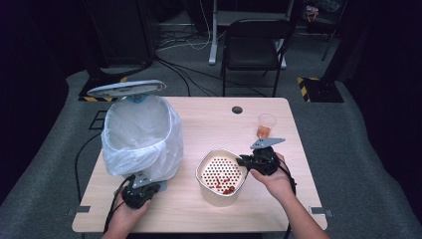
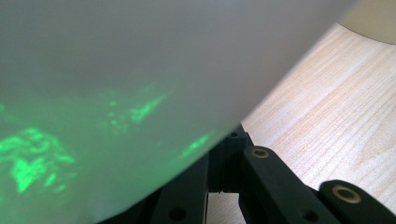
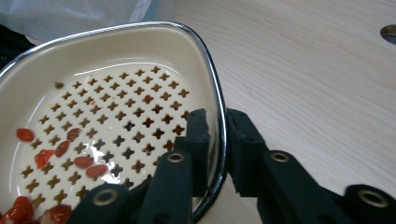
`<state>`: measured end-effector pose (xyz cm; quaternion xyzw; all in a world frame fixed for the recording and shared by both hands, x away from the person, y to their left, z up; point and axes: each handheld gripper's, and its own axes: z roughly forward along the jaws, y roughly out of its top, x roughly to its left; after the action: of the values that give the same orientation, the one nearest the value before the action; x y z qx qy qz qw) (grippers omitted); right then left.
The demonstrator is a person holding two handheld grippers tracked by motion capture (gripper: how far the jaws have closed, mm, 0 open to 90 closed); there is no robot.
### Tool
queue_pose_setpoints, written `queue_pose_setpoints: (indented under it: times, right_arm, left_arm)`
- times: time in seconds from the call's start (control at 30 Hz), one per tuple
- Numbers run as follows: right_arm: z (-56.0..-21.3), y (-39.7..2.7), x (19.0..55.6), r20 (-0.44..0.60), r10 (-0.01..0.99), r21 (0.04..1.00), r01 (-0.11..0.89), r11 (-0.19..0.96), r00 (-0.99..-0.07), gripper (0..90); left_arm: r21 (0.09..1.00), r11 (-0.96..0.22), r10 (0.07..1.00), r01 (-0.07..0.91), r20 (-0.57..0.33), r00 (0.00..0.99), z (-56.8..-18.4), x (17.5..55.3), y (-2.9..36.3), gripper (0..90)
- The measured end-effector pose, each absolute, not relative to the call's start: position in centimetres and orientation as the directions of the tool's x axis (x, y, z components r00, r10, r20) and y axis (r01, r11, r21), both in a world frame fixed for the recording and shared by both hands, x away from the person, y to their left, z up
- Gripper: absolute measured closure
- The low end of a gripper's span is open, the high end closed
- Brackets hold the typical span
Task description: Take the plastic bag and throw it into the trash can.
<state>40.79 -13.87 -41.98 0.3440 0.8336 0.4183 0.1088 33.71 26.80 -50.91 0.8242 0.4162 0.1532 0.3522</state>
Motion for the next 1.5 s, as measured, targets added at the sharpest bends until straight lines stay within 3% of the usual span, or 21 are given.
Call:
queue_pose_setpoints:
  times: [0.23,0.6,1.0,1.23,1.5]
  right_arm:
    - [-39.8,-15.2,40.9,0.115,0.694,0.817,0.465,0.341,-0.711,61.7]
    - [-39.1,-18.2,42.9,0.094,0.769,0.819,0.488,0.301,-0.632,61.0]
    - [-40.1,-20.3,46.5,0.079,0.859,0.812,0.532,0.239,-0.505,41.4]
    - [-39.9,-20.5,48.1,0.054,0.867,0.814,0.524,0.249,-0.495,45.1]
    - [-39.9,-20.1,49.8,0.029,0.865,0.819,0.509,0.267,-0.5,56.8]
  left_arm:
    - [0.713,-0.398,0.799,0.577,-0.039,0.599,-51.0,33.7,26.8,90.0]
    - [0.714,-0.4,0.797,0.575,-0.039,0.603,-51.0,33.8,26.8,90.0]
    - [0.714,-0.396,0.797,0.577,-0.044,0.602,-51.0,33.8,26.9,90.0]
    - [0.712,-0.397,0.798,0.579,-0.043,0.601,-51.0,33.8,26.9,90.0]
    - [0.714,-0.397,0.797,0.577,-0.044,0.602,-51.0,33.8,26.9,90.0]
